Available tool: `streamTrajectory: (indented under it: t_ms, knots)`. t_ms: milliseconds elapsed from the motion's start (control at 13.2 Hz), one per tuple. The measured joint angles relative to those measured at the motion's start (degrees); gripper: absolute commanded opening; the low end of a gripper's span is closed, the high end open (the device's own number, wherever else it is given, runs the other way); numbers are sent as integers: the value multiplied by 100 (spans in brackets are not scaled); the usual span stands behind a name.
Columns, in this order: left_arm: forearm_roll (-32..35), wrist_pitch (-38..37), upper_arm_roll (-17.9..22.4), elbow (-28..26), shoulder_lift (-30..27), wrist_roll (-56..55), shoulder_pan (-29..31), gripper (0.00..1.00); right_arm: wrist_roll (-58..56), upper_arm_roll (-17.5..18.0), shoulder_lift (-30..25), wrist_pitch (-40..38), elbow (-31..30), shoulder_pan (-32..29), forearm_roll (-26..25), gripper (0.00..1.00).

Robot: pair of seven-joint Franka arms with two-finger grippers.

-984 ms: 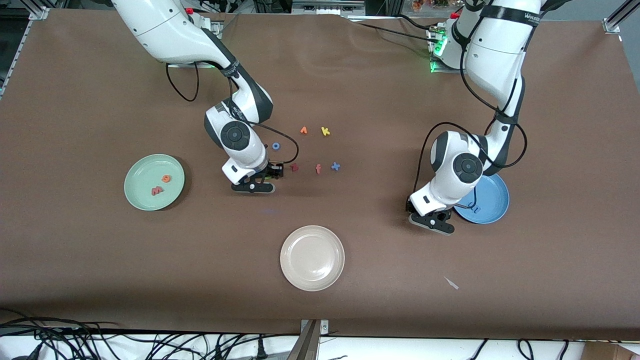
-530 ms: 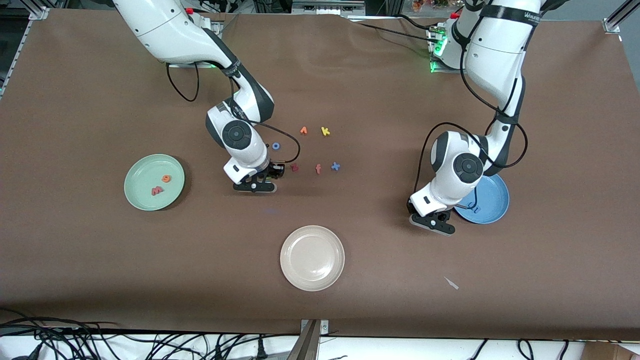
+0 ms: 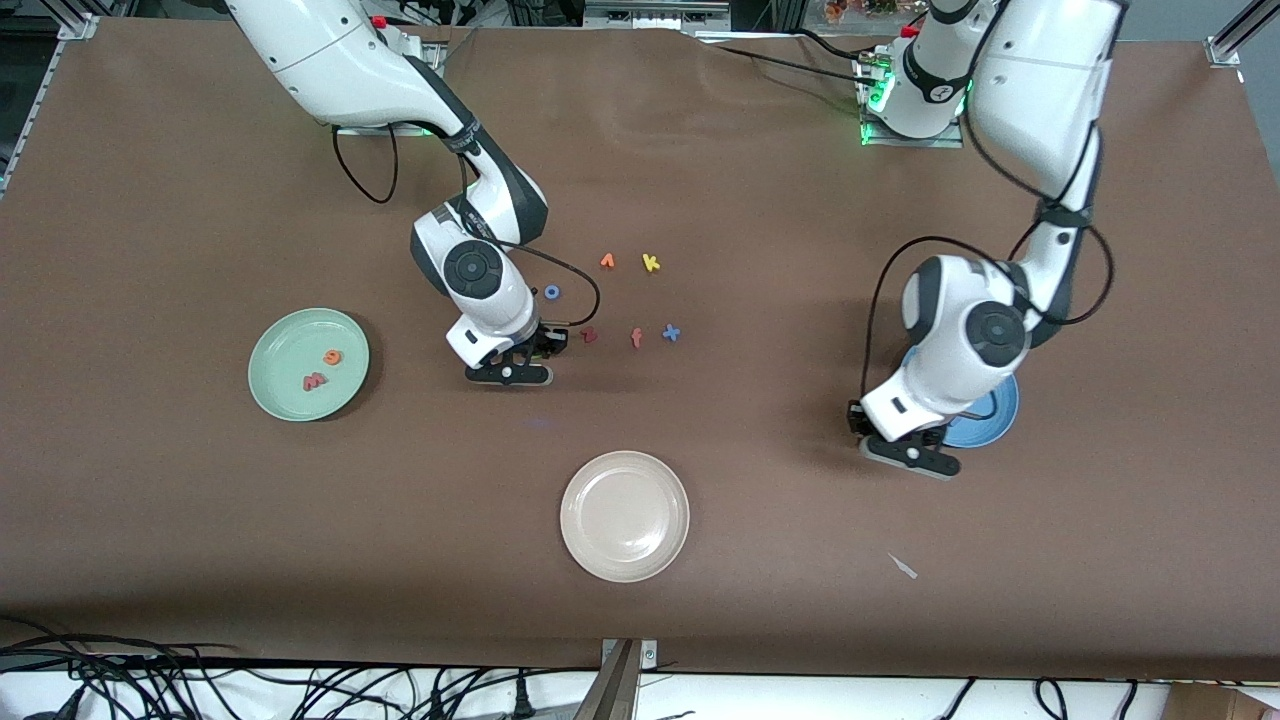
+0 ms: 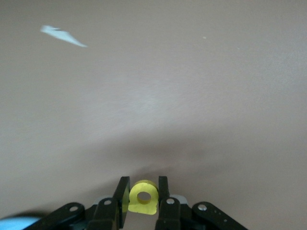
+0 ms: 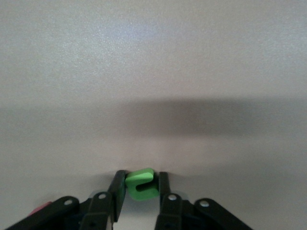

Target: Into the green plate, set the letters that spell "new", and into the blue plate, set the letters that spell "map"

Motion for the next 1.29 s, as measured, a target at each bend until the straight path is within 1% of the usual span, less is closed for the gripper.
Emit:
streamTrajectory:
  t_ms: [151, 227, 303, 378, 454, 605, 681, 832, 984, 1059, 1135, 1286]
  knots:
    - [0, -365, 12, -132, -322, 423, 323, 11, 0, 0, 0, 0, 0, 0, -1, 21]
    - [0, -410, 13, -316, -457, 571, 470, 11, -2, 0, -1, 1, 5, 0, -2, 20]
    - [0, -411, 13, -556, -579, 651, 591, 20, -8, 1, 8, -1, 30, 2, -2, 20]
    - [0, -404, 16, -838, -704, 695, 684, 67, -22, -5, 18, -60, 84, -2, -2, 20]
    - [0, -370, 15, -1129, -827, 709, 769, 100, -46, -16, 19, -255, 193, -12, -2, 20]
    - [0, -288, 16, -1496, -1015, 712, 910, 100, -128, -82, 4, -809, 523, -32, -4, 20]
    - [0, -270, 17, -1632, -1159, 710, 954, 100, -275, -192, -37, -1068, 651, -37, -5, 20]
    - [0, -262, 17, -1936, -1691, 706, 1033, 100, -794, -551, -183, -1520, 749, -64, -4, 20]
    - [0, -333, 16, -2079, -2324, 706, 1170, 100, -1445, -1024, -312, -1890, 750, -95, -3, 20]
    - [32, -570, 20, -2076, -2661, 717, 1294, 100, -1770, -1246, -367, -2086, 750, -121, -2, 20]
    - [238, -916, 22, -2042, -3015, 744, 1413, 100, -2079, -1466, -415, -2220, 750, -139, -2, 20]
    - [949, -1642, 17, -1835, -3621, 717, 1516, 100, -2787, -1912, -454, -2435, 750, -158, -1, 20]
